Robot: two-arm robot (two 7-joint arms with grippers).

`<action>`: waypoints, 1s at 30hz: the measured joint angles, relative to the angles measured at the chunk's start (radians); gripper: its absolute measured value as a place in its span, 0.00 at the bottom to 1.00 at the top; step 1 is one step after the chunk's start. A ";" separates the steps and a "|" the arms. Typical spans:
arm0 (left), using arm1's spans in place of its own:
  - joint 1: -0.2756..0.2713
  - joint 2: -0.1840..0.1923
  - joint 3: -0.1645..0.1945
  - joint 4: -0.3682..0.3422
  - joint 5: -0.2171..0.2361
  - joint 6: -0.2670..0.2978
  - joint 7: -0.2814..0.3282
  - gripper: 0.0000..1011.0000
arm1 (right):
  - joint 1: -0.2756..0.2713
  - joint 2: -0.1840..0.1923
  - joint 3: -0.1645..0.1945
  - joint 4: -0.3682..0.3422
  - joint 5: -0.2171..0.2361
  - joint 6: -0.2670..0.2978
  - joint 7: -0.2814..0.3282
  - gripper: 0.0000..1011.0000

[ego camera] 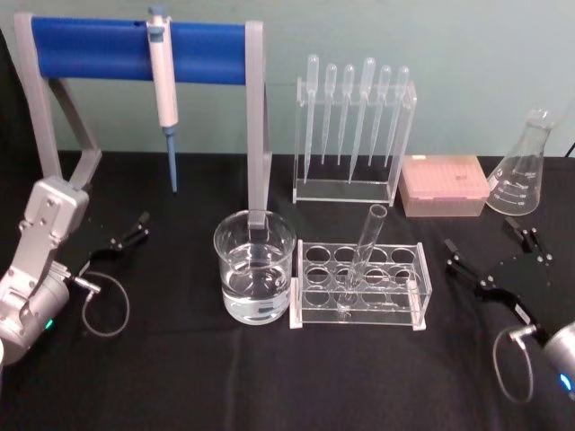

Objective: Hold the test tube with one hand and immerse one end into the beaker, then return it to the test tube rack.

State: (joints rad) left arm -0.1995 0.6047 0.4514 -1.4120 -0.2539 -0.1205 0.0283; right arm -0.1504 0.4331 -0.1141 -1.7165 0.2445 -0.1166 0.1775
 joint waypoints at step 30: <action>0.000 0.000 0.000 0.000 0.000 0.000 0.000 0.99 | 0.149 -0.080 -0.061 0.200 -0.256 0.056 -0.124 0.99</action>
State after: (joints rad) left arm -0.1995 0.6047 0.4514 -1.4120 -0.2538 -0.1205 0.0283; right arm -0.0011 0.3529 -0.1747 -1.5166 -0.0120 -0.0605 0.0539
